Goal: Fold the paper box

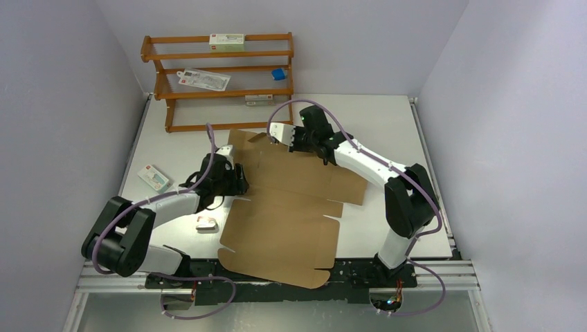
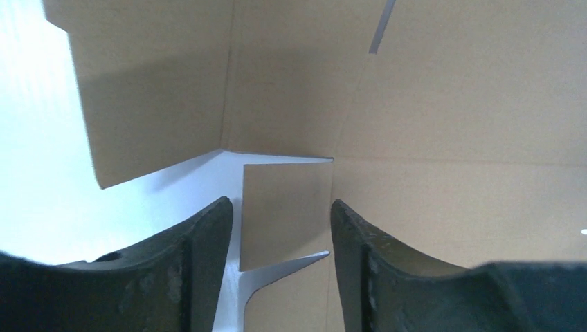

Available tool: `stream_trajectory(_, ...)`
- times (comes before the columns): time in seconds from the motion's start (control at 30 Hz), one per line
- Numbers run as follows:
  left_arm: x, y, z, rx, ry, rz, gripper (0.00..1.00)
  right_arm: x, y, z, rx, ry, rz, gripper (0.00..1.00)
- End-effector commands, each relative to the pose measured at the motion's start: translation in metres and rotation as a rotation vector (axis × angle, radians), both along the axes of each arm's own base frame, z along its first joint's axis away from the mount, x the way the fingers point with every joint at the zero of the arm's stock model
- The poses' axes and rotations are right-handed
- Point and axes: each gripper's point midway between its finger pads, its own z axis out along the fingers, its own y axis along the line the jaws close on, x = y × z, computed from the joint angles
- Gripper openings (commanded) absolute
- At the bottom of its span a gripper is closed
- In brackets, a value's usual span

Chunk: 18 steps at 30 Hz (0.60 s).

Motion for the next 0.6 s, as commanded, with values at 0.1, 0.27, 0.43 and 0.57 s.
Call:
stream_trajectory(0.1,-0.004,-0.022,0.009,-0.080,-0.018,-0.082,0.52,0.002,0.003,0.013,0.016,-0.052,0.004,0.00)
stream_trajectory(0.27,-0.007,-0.029,0.017,-0.112,-0.049,-0.111,0.41,0.003,0.006,0.015,0.009,-0.065,0.000,0.00)
stream_trajectory(0.43,-0.006,-0.040,0.030,-0.142,-0.092,-0.147,0.33,0.001,0.009,0.016,-0.003,-0.080,0.003,0.00)
stream_trajectory(0.57,-0.008,-0.050,0.038,-0.170,-0.126,-0.169,0.32,0.000,0.012,0.021,-0.009,-0.100,0.008,0.00)
